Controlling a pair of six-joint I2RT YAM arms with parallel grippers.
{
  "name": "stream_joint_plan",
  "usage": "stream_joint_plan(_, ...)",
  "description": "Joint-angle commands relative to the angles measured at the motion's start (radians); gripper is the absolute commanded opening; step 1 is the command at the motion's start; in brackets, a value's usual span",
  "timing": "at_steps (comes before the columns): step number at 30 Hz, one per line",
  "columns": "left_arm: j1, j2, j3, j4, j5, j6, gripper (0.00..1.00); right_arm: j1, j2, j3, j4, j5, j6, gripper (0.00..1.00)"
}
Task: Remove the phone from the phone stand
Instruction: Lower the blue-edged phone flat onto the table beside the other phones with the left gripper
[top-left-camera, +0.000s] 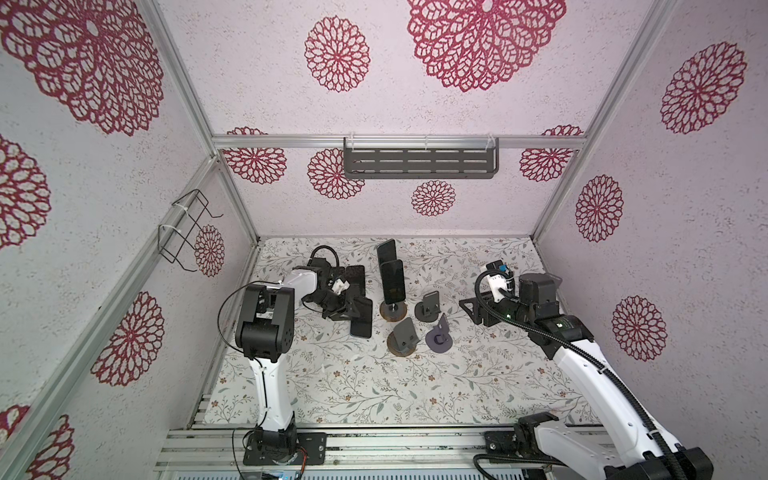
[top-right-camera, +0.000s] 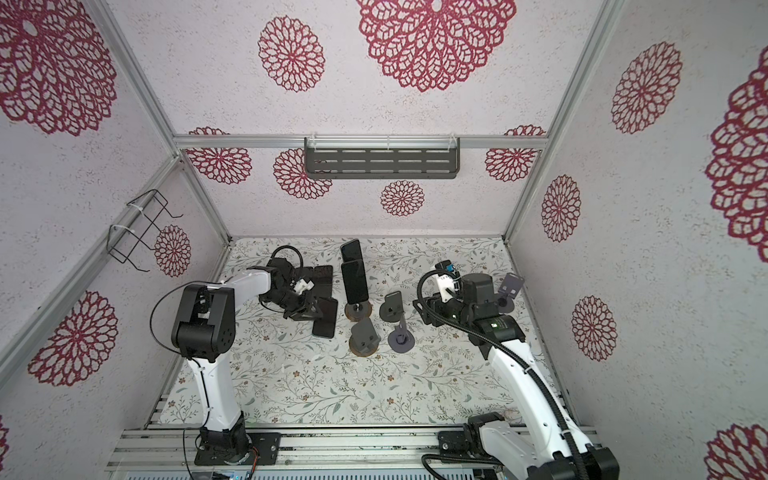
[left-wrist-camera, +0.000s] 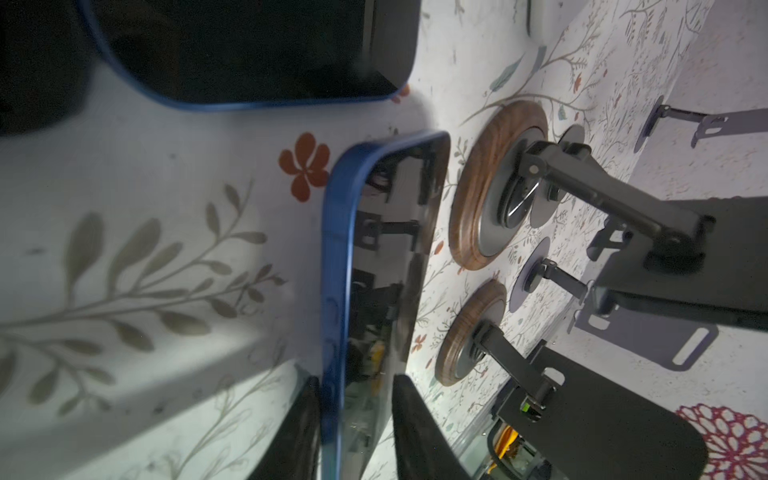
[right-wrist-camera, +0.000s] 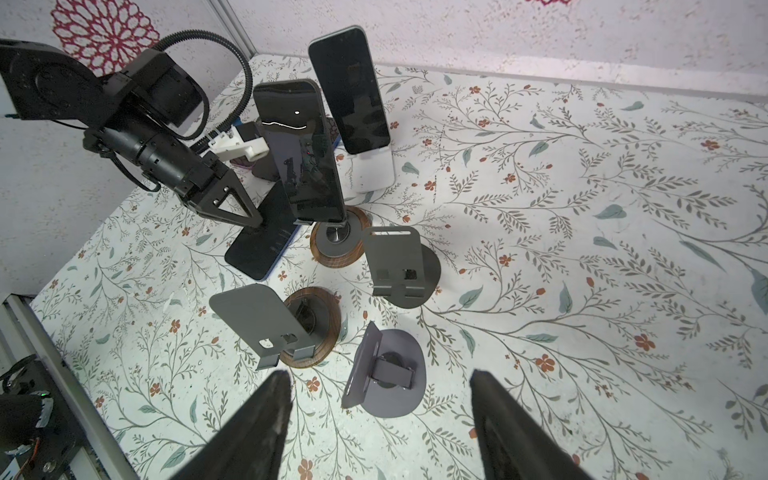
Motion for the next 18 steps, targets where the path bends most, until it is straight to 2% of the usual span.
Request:
stream_joint_plan(1, 0.006, 0.014, -0.003, -0.008, -0.010, 0.014, 0.36, -0.005, -0.007, 0.012, 0.025, -0.014, -0.009, 0.71)
stream_joint_plan(5, 0.008, 0.004, -0.015, -0.009, -0.025, 0.009, 0.36, -0.005, -0.012, 0.006, 0.024, -0.008, -0.007, 0.71)
stream_joint_plan(9, 0.006, -0.055, -0.050, 0.017, -0.090, -0.033, 0.37, -0.005, -0.015, 0.002, 0.022, 0.002, -0.005, 0.71)
stream_joint_plan(11, -0.014, -0.120, -0.069, 0.044, -0.195, -0.081, 0.49, -0.005, -0.011, 0.002, 0.023, 0.005, -0.004, 0.71)
stream_joint_plan(15, -0.139, -0.217, -0.094, 0.067, -0.442, -0.171, 0.68, -0.005, -0.003, 0.001, 0.030, 0.020, 0.004, 0.71)
stream_joint_plan(18, -0.226, -0.251, -0.124, 0.103, -0.558, -0.242, 0.83, -0.005, -0.003, 0.001, 0.026, 0.028, 0.008, 0.71)
